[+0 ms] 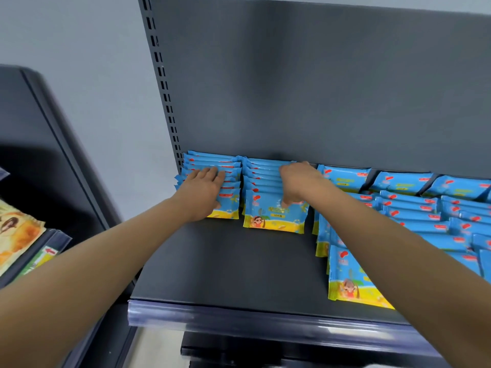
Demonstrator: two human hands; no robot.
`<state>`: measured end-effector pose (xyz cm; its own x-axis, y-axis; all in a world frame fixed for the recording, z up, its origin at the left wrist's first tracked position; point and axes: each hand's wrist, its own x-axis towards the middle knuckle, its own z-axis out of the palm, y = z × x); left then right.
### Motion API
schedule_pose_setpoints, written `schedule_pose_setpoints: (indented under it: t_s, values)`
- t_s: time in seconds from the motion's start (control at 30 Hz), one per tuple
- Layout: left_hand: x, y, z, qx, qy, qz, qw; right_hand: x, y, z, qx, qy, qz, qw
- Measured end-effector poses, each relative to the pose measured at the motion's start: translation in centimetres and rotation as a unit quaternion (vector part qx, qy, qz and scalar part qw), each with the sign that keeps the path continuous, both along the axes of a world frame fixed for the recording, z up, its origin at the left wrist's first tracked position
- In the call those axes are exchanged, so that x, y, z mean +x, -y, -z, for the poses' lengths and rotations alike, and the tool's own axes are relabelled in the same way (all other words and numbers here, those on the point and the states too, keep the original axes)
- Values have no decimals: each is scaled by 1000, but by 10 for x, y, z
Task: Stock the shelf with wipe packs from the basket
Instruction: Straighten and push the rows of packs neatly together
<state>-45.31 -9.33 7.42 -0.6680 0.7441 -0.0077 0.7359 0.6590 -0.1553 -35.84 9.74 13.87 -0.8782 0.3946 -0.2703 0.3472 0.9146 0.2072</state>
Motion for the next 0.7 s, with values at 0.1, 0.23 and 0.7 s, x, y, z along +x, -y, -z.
schedule_pose_setpoints:
  t_s: [0.1,0.23,0.7]
  values:
    - [5,-1,3,1,0,-18,1000,5,2,4,2,18,30,999]
    - [11,-4,6,7,-16,-30,999,13,8,18,0,4,46,999]
    - [18,-17,10,82,-23,25,996,19,-6,23,-64,-84,-10,994]
